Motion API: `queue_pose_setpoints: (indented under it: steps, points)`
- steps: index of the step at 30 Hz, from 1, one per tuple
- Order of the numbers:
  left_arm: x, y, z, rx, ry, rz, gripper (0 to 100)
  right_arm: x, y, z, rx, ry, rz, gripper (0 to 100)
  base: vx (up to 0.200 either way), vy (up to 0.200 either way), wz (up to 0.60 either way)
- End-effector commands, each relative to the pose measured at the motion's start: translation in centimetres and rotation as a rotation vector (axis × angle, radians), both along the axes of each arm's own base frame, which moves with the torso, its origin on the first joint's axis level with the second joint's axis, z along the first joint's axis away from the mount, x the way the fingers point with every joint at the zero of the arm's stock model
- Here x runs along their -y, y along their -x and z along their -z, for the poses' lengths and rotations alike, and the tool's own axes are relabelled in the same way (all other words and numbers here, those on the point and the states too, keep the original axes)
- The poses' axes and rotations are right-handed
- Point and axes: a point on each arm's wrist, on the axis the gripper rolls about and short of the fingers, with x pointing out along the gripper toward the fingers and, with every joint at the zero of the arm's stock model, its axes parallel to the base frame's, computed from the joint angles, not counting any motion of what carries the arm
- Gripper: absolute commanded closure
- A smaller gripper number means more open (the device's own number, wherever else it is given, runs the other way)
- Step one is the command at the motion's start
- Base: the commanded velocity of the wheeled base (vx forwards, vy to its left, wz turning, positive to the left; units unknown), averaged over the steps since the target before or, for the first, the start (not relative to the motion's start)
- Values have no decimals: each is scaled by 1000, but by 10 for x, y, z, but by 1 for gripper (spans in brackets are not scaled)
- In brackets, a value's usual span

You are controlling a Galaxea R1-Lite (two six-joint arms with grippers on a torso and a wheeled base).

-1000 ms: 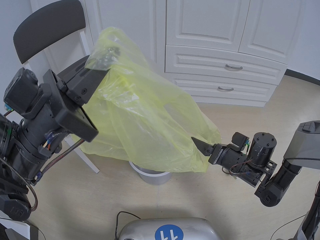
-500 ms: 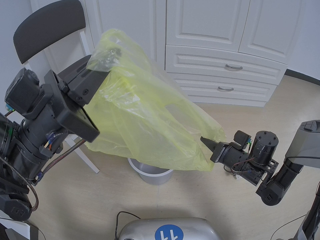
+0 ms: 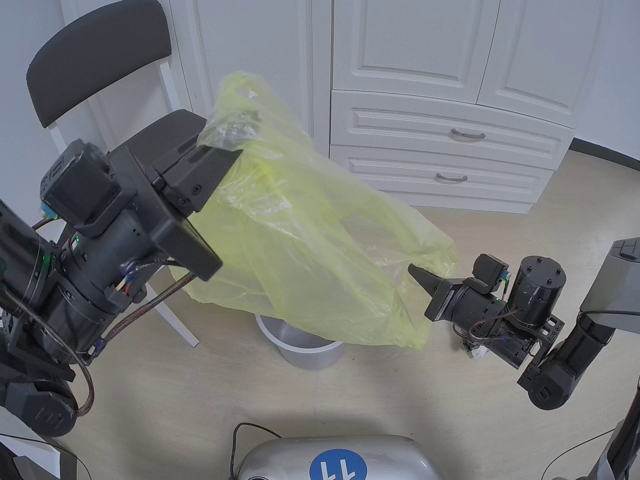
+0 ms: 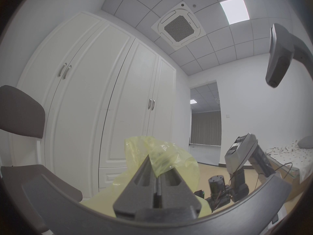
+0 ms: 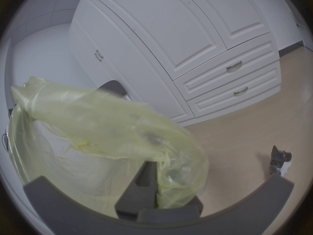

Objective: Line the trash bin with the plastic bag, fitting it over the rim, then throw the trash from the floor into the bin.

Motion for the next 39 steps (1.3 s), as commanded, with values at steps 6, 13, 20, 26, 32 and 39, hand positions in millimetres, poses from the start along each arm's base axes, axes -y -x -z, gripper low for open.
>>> queue_pose_setpoints:
  steps: [6, 13, 20, 26, 32, 39]
  points:
    - [10, -54, 30, -96, -71, -92, 100, 7, 14, -13, 98, 85, 5, 100, 0, 0, 0]
    - [13, -80, 61, -225, -210, -146, 100, 10, 16, -28, 157, 90, 70, 100, 0, 0, 0]
    - [7, -86, 61, -452, -364, -200, 100, 10, 15, -30, 187, 120, 98, 100, 0, 0, 0]
    - [-20, -100, 59, -563, -444, -326, 100, 8, 14, -26, 191, 161, 130, 100, 0, 0, 0]
    - [-50, -115, 64, -583, -521, -435, 100, 1, 23, -21, 204, 242, 136, 100, 0, 0, 0]
    - [-60, -118, 63, -571, -524, -466, 100, -7, 39, -13, 241, 431, 199, 100, 0, 0, 0]
